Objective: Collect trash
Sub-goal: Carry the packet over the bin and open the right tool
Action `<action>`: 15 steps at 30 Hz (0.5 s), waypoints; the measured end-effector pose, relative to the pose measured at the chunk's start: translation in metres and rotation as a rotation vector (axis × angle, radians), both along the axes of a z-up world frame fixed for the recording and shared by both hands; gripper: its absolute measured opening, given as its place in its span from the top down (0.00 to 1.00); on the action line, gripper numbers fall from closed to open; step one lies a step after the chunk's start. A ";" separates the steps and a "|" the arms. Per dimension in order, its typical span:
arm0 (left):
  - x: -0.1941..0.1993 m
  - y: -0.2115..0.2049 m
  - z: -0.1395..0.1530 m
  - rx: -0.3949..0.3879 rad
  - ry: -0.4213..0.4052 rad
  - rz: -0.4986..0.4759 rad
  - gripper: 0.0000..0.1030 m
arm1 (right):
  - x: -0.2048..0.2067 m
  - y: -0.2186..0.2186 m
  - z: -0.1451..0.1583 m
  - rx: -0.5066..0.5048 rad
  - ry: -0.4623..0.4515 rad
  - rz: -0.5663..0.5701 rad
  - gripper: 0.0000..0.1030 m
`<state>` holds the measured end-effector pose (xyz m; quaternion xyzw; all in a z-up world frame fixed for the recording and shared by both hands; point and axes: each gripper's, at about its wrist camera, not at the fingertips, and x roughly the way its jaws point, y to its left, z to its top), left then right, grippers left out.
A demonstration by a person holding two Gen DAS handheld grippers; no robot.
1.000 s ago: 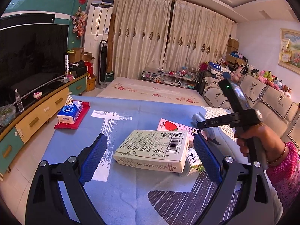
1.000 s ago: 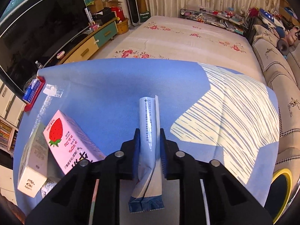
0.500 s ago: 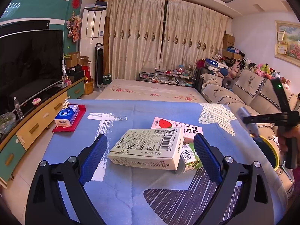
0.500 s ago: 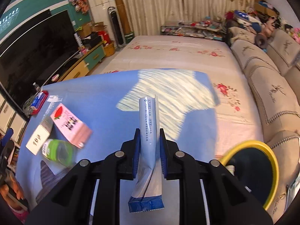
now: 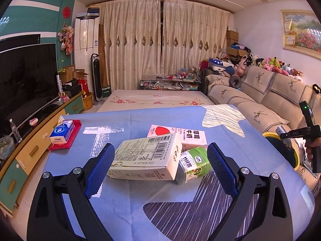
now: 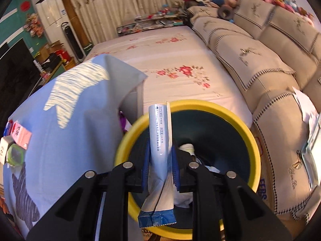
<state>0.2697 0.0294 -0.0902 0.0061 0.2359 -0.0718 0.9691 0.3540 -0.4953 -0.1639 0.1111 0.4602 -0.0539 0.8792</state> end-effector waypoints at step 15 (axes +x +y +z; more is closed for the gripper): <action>0.010 -0.002 -0.012 0.025 0.042 -0.005 0.11 | -0.012 -0.014 -0.024 0.008 0.008 -0.059 0.49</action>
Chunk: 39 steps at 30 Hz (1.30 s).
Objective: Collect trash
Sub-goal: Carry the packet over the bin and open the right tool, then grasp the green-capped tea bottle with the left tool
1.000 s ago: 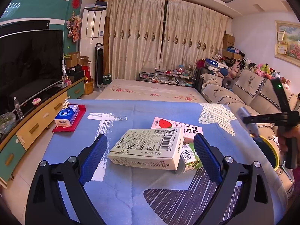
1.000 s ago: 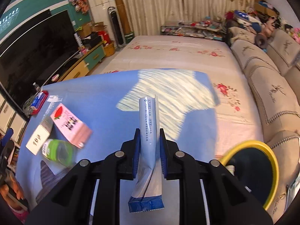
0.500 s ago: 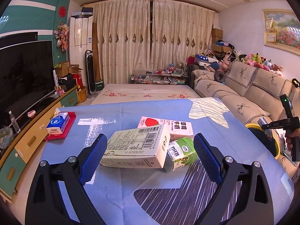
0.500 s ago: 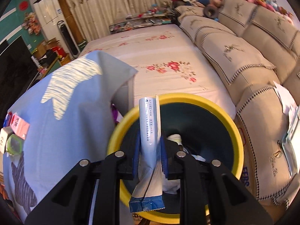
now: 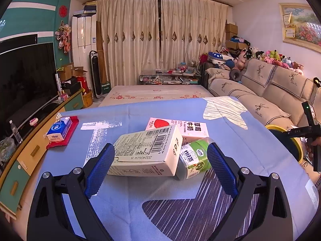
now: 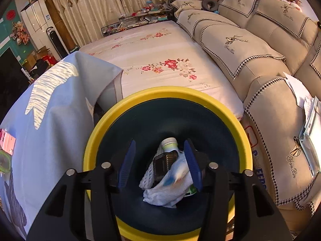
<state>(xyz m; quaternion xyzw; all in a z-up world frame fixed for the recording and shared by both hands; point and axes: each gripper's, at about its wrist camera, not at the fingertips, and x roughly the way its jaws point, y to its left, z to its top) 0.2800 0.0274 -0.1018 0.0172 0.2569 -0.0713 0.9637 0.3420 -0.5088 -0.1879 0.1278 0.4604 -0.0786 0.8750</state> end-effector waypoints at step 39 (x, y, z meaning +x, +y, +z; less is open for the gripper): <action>0.047 -0.059 -0.043 -0.087 0.403 0.087 0.11 | -0.025 0.041 0.006 0.049 -0.080 0.139 0.40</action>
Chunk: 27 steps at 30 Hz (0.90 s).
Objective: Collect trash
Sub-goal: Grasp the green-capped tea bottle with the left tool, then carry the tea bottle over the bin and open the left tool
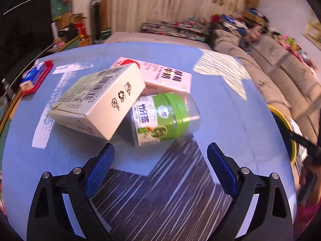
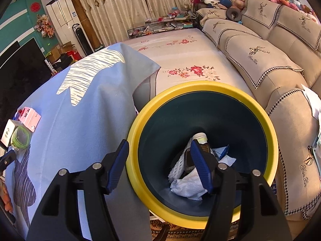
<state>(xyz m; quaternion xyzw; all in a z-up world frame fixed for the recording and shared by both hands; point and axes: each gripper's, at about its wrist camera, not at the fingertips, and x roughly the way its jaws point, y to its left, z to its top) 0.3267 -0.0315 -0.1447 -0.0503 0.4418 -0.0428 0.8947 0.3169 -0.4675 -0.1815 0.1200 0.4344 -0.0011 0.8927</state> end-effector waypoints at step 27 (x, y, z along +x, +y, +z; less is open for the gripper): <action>0.003 -0.038 -0.006 -0.007 0.006 0.034 0.31 | -0.025 -0.042 -0.023 0.098 -0.003 -0.038 0.40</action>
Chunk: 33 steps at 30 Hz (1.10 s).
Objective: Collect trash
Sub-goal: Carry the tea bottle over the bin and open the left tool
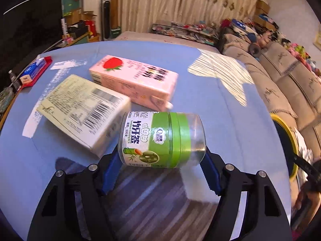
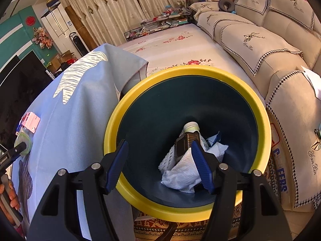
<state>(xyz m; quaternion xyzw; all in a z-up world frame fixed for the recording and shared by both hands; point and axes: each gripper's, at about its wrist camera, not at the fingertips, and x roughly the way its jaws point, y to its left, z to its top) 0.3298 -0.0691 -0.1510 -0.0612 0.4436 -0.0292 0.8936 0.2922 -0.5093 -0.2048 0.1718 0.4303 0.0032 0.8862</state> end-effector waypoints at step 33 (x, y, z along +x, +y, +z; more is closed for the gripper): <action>0.033 -0.356 -0.006 0.017 0.118 -0.631 0.31 | -0.083 -0.087 -0.003 -0.093 0.012 -0.228 0.38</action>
